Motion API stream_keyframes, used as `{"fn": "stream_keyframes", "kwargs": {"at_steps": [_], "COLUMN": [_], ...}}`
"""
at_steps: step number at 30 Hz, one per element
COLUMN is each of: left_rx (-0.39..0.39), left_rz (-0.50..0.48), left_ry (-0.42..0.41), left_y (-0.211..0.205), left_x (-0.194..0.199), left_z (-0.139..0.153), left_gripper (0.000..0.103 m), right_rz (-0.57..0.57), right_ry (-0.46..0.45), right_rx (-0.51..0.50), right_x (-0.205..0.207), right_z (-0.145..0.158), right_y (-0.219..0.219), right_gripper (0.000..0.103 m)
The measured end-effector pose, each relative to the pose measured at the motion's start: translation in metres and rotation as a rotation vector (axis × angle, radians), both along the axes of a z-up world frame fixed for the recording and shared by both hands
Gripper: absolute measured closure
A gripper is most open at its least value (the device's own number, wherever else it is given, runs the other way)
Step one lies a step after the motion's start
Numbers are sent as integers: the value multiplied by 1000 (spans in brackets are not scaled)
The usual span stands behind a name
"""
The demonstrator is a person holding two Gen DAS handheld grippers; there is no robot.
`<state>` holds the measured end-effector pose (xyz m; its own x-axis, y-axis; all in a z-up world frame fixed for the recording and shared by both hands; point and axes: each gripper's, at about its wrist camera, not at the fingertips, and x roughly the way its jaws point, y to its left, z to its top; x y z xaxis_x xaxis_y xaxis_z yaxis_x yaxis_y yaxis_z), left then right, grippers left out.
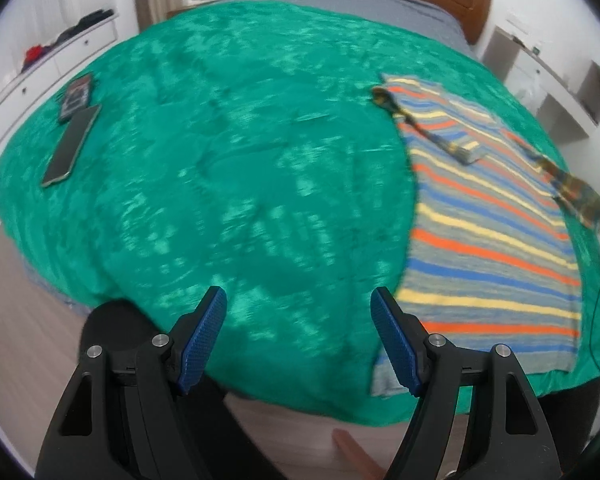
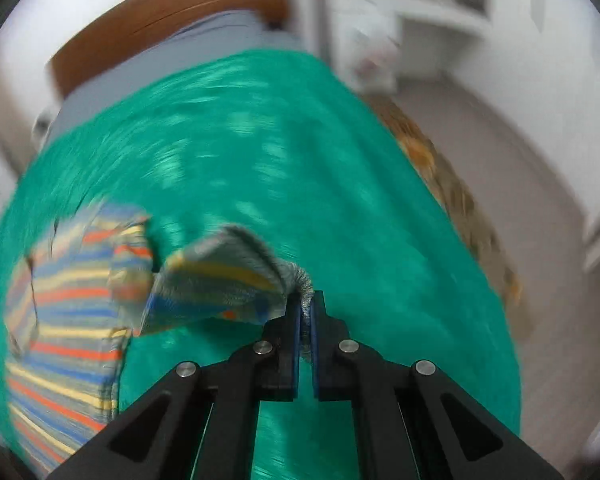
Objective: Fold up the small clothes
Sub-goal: 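Grasp a sleeve cuff with the right gripper and lay it across the body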
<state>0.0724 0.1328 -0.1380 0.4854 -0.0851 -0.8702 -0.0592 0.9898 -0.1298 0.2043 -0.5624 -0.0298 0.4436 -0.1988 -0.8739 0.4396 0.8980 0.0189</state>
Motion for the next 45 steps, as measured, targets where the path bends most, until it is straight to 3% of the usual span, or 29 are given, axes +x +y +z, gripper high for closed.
{"fn": "stream_keyframes", "kwargs": {"at_steps": [2,4,6,10,14,17,20,25,29,31,33,35,37,39,41,43,45], "left_rx": [12,33,53,62,66,82,84,88,131,150,135,123,121,127,199,294,374], "left_rz": [-35,-62,-78,-73,-60,-59,-53,-64,-120,-154,-213,-307,-456,-624,-766,-828,-827], "left_ry": [-5,-15,-27,-20,16,22,18,37,-22,-71,-133,-199,-236,-235,-206,-169,-86], "left_y": [-14,-25,-31,-31,-26,-26,-24,-24,-33,-40,-55,-81,-118,-161,-199,-219,-227], "left_x": [3,3,1,-1,-1,-4,-5,1,16,31,54,79,105,128,149,165,187], "left_z": [5,10,15,17,9,7,6,0,18,34,52,64,66,54,28,-3,-38], "left_gripper": [27,27,27,27,27,27,27,28,29,29,29,28,29,29,29,28,31], "right_rz": [-82,-204,-244,-289,-300,-245,-318,-288,-261,-246,-230,-202,-163,-120,-76,-40,-5], "right_ry": [-25,-104,-144,-4,-17,-39,16,43,31,33,29,-3,-43,-72,-85,-102,-111], "right_rx": [159,441,531,479,422,324,390,319,297,270,197,133,93,87,115,152,161], "right_x": [-16,-37,-46,-61,-66,-65,-62,-57,-56,-62,-70,-80,-93,-104,-113,-126,-139], "right_z": [-7,-21,-27,-58,-52,-28,-50,-52,-55,-54,-41,-27,-15,-11,-13,-18,-23], "right_y": [-24,-50,-59,-56,-47,-35,-47,-41,-37,-41,-30,-17,1,21,40,61,82], "right_gripper": [99,99,99,100,100,100,100,100,98,91,87,73,49,48,48,49,48]}}
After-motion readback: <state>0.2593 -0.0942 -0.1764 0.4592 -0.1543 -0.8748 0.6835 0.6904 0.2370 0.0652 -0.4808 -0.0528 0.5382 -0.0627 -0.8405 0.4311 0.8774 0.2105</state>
